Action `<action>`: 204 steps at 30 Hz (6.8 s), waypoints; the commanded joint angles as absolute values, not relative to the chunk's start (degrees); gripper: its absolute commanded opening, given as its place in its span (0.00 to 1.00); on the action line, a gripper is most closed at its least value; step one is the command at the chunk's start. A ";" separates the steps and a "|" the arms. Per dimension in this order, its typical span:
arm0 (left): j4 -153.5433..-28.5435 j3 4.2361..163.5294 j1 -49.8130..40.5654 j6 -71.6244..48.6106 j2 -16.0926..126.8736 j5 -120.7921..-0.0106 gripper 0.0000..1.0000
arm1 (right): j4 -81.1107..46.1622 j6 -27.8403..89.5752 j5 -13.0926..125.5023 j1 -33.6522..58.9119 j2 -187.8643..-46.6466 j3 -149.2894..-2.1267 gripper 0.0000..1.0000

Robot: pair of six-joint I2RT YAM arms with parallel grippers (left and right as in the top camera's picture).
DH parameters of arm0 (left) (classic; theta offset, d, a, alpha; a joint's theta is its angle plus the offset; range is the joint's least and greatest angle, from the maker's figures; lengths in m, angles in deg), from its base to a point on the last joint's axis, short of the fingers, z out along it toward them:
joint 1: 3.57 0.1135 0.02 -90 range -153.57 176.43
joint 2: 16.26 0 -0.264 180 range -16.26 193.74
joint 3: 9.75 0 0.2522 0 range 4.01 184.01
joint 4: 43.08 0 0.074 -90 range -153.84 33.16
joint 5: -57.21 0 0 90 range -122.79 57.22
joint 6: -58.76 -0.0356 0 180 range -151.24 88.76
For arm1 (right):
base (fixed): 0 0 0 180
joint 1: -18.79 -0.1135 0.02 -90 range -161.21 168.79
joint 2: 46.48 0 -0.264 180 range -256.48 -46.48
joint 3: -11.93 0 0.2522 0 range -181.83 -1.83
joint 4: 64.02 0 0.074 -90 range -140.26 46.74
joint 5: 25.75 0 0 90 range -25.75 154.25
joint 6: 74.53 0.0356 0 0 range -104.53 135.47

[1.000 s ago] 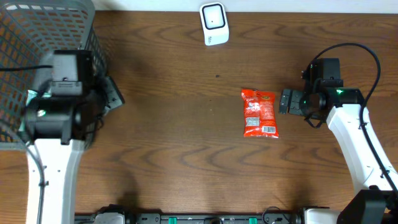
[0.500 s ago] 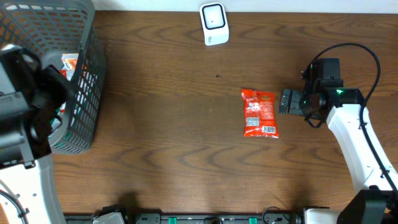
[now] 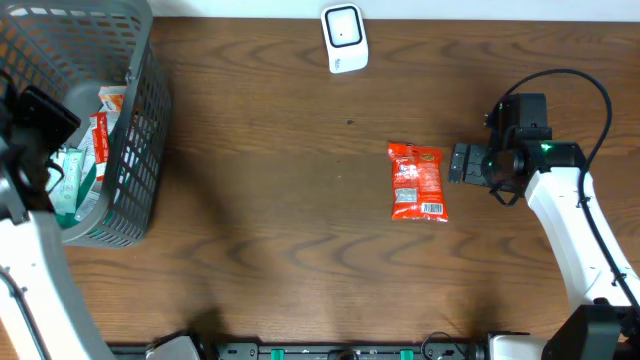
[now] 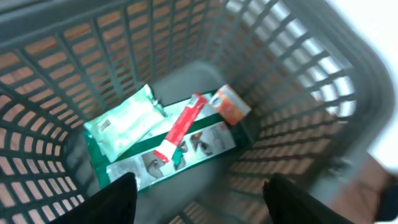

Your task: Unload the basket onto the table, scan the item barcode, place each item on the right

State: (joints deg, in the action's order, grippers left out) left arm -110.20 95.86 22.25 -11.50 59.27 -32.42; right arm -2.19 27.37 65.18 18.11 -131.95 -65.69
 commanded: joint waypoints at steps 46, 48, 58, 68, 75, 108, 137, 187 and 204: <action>-101.39 96.17 23.36 -21.79 105.58 -32.34 0.49 | -2.25 27.41 65.70 18.35 -131.89 -66.12 0.99; -101.44 96.17 23.36 -21.79 105.58 -32.32 0.41 | -2.25 27.41 65.70 18.35 -131.89 -66.12 0.99; -101.57 96.12 23.36 -21.79 105.58 -32.32 0.22 | -2.25 27.41 65.70 18.35 -131.89 -66.12 0.99; -100.17 93.46 23.36 -20.94 105.58 -32.34 0.07 | -2.25 27.41 65.68 18.35 -131.89 -66.12 0.99; -101.68 96.65 23.93 -20.46 100.14 -32.32 0.07 | -2.25 27.41 65.70 18.35 -131.89 -66.12 0.99; -114.66 79.07 -19.13 -7.80 56.28 -38.57 0.07 | -2.25 27.41 65.70 18.35 -131.89 -66.12 0.99; -77.07 67.95 -44.02 -2.71 82.13 -38.22 0.68 | -2.25 27.41 65.70 18.35 -131.89 -66.12 0.99; -73.15 64.06 -45.46 -1.97 91.25 -32.34 0.08 | -2.25 27.41 65.70 18.35 -131.89 -66.12 0.99; -69.37 64.06 -48.00 -2.56 91.25 -32.01 0.10 | -2.25 27.41 65.68 18.32 -131.89 -66.10 0.99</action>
